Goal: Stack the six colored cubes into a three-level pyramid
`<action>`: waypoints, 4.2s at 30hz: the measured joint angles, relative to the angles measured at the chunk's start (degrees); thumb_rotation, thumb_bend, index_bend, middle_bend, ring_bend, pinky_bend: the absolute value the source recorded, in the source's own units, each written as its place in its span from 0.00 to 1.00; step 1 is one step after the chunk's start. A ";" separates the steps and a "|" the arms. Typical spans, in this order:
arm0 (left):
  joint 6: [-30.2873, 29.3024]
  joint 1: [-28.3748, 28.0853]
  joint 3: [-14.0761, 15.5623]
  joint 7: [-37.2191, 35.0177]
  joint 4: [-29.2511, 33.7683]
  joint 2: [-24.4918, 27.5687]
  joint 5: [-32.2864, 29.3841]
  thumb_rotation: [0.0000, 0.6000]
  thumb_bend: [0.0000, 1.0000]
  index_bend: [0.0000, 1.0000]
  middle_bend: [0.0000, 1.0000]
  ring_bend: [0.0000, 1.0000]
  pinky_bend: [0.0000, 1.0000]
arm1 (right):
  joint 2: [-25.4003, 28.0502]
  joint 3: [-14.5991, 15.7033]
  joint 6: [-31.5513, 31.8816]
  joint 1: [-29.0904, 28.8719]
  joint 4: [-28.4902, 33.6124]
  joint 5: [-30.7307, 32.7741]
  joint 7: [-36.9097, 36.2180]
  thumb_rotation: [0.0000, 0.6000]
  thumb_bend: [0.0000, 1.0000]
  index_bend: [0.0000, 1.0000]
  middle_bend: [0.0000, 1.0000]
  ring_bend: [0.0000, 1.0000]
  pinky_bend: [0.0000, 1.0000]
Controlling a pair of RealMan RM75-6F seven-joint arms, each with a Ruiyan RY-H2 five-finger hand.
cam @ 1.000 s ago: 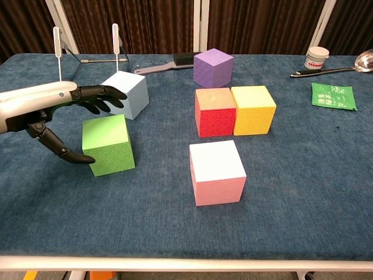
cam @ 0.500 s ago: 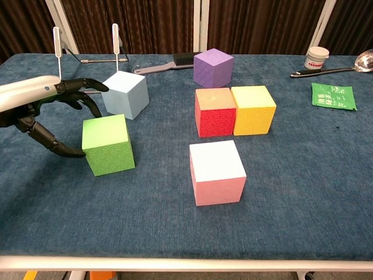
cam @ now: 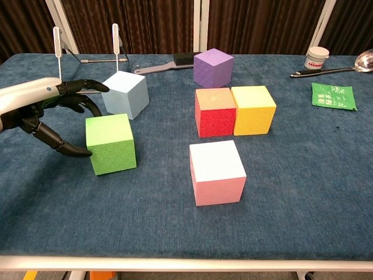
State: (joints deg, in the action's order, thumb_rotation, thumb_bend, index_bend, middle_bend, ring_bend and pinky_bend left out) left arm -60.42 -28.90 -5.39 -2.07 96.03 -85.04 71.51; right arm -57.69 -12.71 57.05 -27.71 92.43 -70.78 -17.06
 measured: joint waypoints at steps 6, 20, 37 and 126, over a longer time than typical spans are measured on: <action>0.36 0.05 -0.52 0.58 0.86 -0.05 -1.95 1.00 0.04 0.10 0.24 0.07 0.13 | -0.08 0.00 0.01 0.05 -0.20 -0.26 -0.15 1.00 0.00 0.00 0.07 0.00 0.00; -1.76 0.47 -2.10 7.33 4.98 -2.35 -9.28 1.00 0.02 0.10 0.22 0.06 0.10 | -0.11 0.19 0.18 0.61 -0.80 -0.57 -1.13 1.00 0.00 0.00 0.08 0.00 0.00; -4.62 0.79 -2.94 12.17 6.94 -5.30 -14.24 1.00 0.03 0.10 0.23 0.06 0.10 | -0.22 0.52 -0.27 0.83 -1.27 -1.45 -2.51 1.00 0.00 0.00 0.08 0.00 0.00; 14.57 -18.42 -9.76 -4.35 -19.83 -11.06 -5.36 1.00 0.17 0.19 0.50 0.29 0.33 | 3.07 1.16 4.56 5.62 -4.83 -6.99 -17.31 1.00 0.00 0.00 0.10 0.00 0.00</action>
State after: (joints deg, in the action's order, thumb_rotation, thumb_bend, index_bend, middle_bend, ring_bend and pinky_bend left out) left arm -45.85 -47.32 -15.15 -6.42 76.20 -96.10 66.15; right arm -54.62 -11.55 61.61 -22.09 87.60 -77.77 -34.36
